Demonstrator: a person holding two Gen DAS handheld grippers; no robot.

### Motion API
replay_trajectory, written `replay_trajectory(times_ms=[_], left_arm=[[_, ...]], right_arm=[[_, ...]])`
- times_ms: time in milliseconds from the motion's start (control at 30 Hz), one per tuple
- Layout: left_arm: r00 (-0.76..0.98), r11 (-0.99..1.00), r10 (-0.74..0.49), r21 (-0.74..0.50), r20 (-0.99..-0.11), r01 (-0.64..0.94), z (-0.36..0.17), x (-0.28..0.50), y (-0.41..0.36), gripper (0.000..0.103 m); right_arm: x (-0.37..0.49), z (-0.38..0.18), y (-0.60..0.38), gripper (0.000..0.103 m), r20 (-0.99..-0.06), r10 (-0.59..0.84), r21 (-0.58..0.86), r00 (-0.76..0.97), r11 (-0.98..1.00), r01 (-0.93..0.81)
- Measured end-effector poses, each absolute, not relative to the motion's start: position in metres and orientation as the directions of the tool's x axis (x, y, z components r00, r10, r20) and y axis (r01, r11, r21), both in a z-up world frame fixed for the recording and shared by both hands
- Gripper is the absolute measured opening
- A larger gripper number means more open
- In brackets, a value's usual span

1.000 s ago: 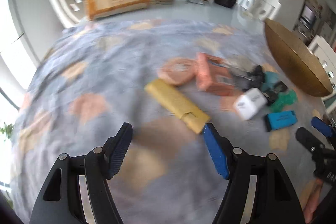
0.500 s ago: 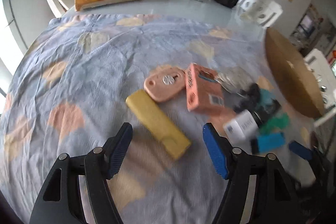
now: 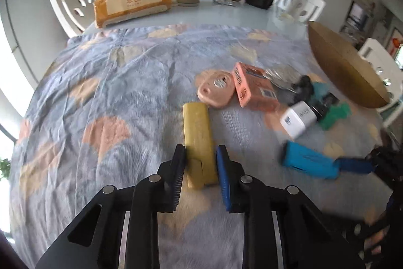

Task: Organize rigid objects
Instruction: 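Grasp the yellow rectangular block with the left gripper, then grasp the blue lighter with the right gripper while the left holds the yellow block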

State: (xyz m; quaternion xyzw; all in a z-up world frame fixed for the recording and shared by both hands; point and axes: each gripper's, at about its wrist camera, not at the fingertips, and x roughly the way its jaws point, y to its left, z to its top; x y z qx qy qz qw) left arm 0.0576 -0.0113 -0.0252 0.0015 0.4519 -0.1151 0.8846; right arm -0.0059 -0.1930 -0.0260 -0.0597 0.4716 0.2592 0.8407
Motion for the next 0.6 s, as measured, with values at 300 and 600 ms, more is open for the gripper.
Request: replay_trajectory(times_ms=[300, 600], left_arm=[[0.565, 0.959, -0.255, -0.129, -0.785, 0.254, -0.026, 0.055, -0.012, 0.037], [0.605, 0.969, -0.14, 0.016, -0.784, 0.245, -0.028, 0.055, -0.037, 0.021]], right_arm=[[0.004, -0.027, -0.209, 0.071, -0.827, 0.335, 0.173, 0.452, 0.916, -0.362], [-0.003, -0.024, -0.155, 0.024, -0.823, 0.257, 0.019, 0.506, 0.903, -0.429]])
